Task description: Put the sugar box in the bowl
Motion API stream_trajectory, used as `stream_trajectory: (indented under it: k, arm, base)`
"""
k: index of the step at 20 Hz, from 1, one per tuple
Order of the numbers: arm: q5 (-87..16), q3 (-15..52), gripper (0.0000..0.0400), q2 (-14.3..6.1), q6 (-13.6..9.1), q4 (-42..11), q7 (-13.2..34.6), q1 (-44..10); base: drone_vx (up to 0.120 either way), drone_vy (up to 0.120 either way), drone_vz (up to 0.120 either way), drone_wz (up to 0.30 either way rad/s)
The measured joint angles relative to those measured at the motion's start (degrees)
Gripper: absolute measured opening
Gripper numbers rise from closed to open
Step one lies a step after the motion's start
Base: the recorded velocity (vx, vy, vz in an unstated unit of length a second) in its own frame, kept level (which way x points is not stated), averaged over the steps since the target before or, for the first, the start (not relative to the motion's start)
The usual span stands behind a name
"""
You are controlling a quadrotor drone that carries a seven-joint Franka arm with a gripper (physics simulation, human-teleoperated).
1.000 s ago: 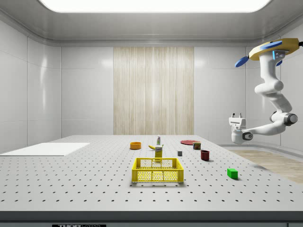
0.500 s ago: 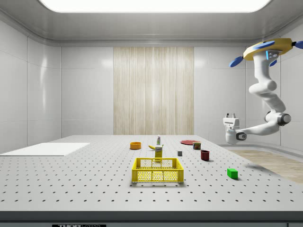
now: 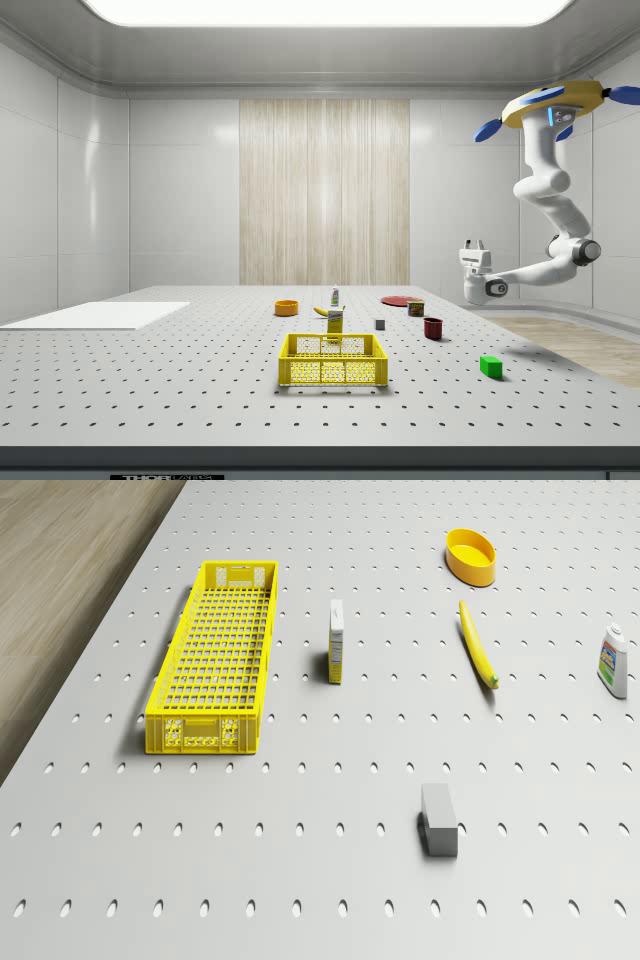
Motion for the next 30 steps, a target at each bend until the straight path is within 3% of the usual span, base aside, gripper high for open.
stream_trajectory:
  k: [20,25,30]
  arm:
    - [-7.0,5.0,0.04,-0.7,0.94,-0.94,0.91,-1.56]
    - [-16.4,11.63,0.04,-1.19,1.38,-2.58,2.22,-3.65]
    - [-36.02,24.89,0.04,-2.77,2.37,-9.25,5.54,-8.21]
  base:
    - [0.12,0.0,0.0,0.0]
    - [0.12,0.0,0.0,0.0]
    - [0.12,0.0,0.0,0.0]
